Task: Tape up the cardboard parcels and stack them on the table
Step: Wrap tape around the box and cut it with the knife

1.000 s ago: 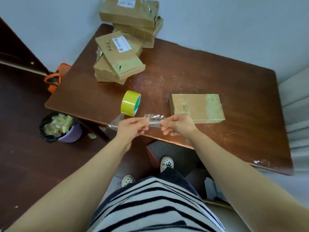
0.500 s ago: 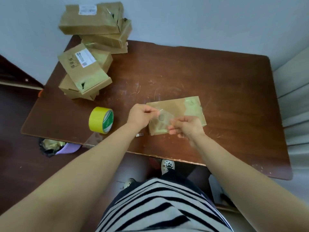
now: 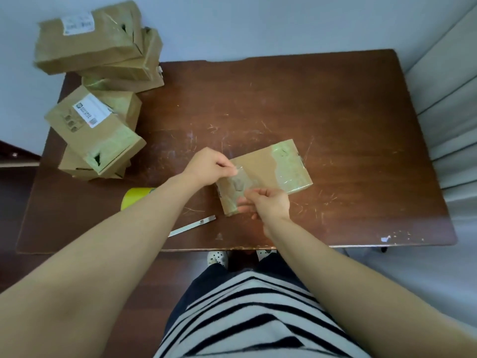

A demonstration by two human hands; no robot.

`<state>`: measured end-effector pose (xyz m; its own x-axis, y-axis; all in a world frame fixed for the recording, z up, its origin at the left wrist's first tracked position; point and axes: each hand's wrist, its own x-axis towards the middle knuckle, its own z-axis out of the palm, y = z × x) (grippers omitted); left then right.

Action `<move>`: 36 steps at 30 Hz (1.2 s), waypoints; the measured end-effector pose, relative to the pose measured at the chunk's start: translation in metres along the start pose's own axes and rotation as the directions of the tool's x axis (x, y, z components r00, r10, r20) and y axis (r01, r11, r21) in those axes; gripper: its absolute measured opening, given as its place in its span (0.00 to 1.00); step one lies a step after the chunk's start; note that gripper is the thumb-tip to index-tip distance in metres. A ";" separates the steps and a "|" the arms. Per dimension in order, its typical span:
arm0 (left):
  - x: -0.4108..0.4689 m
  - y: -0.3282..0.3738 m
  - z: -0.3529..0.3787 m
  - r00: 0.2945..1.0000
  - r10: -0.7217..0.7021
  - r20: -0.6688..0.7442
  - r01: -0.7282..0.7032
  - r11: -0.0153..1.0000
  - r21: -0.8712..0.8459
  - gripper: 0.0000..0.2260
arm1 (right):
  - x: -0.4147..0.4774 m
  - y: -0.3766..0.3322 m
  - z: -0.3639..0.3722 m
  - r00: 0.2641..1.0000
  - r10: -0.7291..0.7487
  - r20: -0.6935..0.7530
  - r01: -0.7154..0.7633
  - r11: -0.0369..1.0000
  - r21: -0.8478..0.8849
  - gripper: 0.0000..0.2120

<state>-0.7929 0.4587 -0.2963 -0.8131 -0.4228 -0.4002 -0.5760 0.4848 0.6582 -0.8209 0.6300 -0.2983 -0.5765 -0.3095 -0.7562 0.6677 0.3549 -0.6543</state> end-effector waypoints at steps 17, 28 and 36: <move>0.004 -0.004 0.003 0.997 0.059 0.048 -0.067 0.978 0.195 0.05 | 0.003 0.014 0.025 0.979 0.007 -0.202 -0.007 1.000 0.001 0.04; 0.010 -0.003 -0.002 1.000 0.021 0.021 -0.026 0.961 0.275 0.17 | 0.009 0.004 0.023 0.982 0.048 -0.184 -0.074 0.988 -0.138 0.04; 0.017 -0.012 -0.004 0.994 0.074 0.080 -0.086 0.982 0.169 0.15 | 0.003 0.006 -0.003 0.994 -0.008 -0.111 -0.052 0.850 -0.524 0.14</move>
<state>-0.7993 0.4433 -0.3083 -0.8575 -0.3236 -0.4000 -0.5095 0.6421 0.5728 -0.8200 0.6336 -0.3050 -0.6303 -0.2127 -0.7467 0.3506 0.7801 -0.5182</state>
